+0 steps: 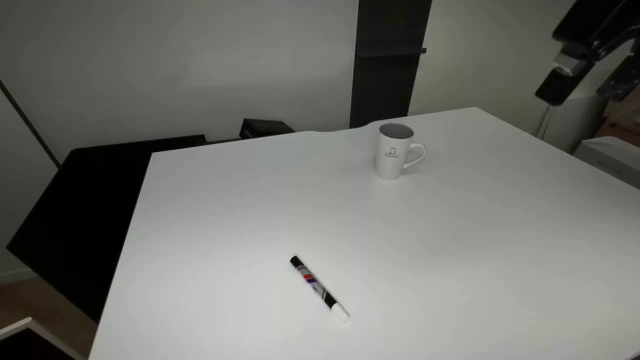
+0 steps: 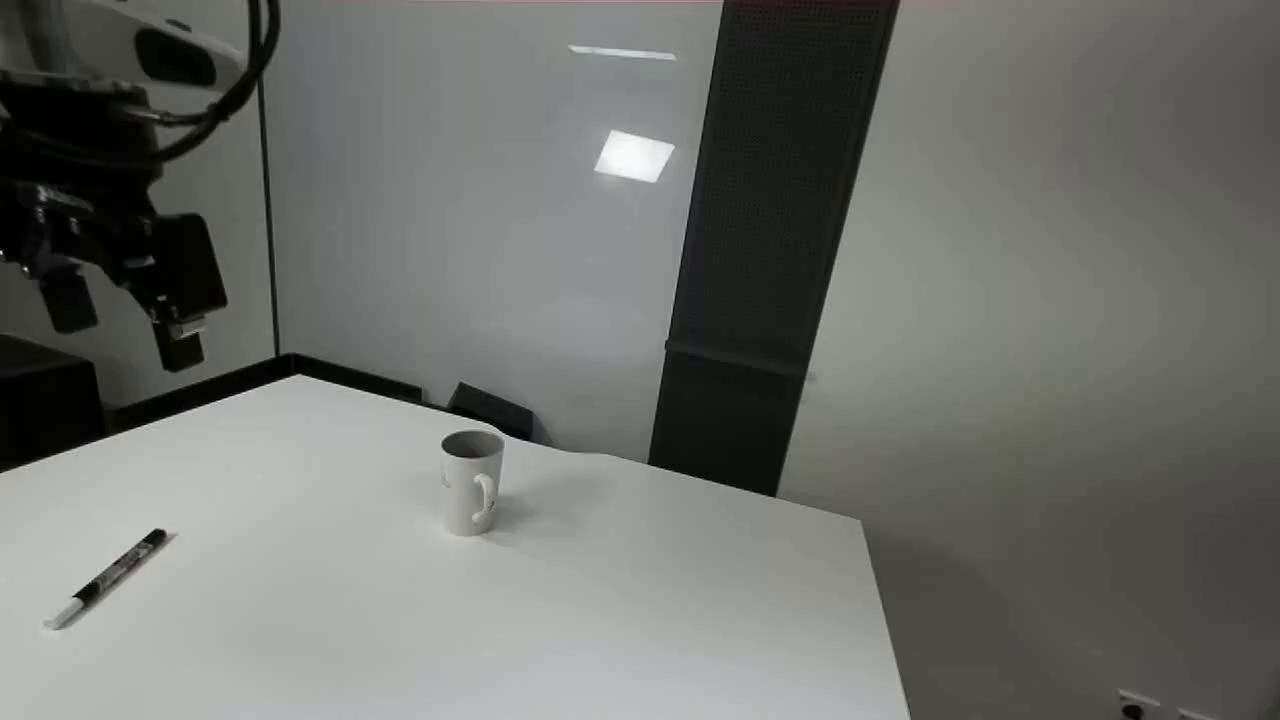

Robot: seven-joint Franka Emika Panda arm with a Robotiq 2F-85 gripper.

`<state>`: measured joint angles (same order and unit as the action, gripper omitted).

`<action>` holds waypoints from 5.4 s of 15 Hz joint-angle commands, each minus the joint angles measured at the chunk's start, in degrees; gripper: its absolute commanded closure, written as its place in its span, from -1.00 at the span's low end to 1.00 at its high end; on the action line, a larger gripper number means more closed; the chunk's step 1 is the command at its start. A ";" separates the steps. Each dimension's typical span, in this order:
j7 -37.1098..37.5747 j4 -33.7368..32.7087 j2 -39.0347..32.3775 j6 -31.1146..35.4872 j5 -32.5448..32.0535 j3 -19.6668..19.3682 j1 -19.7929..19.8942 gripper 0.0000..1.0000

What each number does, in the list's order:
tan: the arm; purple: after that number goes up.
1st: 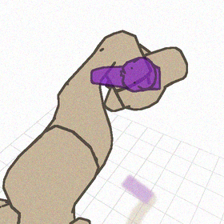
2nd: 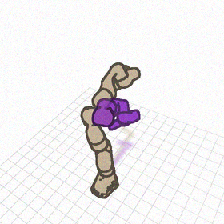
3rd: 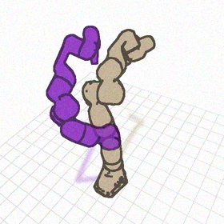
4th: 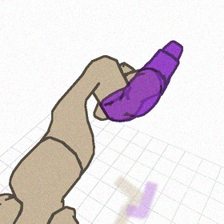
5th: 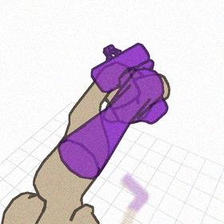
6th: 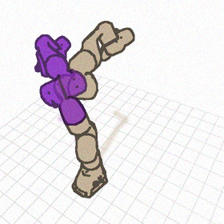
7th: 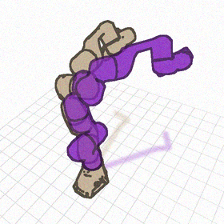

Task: Put the pen in the mug

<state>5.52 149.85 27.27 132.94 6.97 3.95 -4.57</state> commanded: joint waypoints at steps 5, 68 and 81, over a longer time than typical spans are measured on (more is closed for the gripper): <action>-0.02 -0.09 0.02 -0.17 0.00 0.03 0.06 -1.00; 13.64 -21.10 -57.26 27.61 -17.64 -3.14 -23.17 -1.00; 22.21 -23.44 -61.98 29.87 -16.62 -7.83 -29.61 -1.00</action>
<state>25.26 127.88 -32.90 162.01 -9.88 -2.67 -32.49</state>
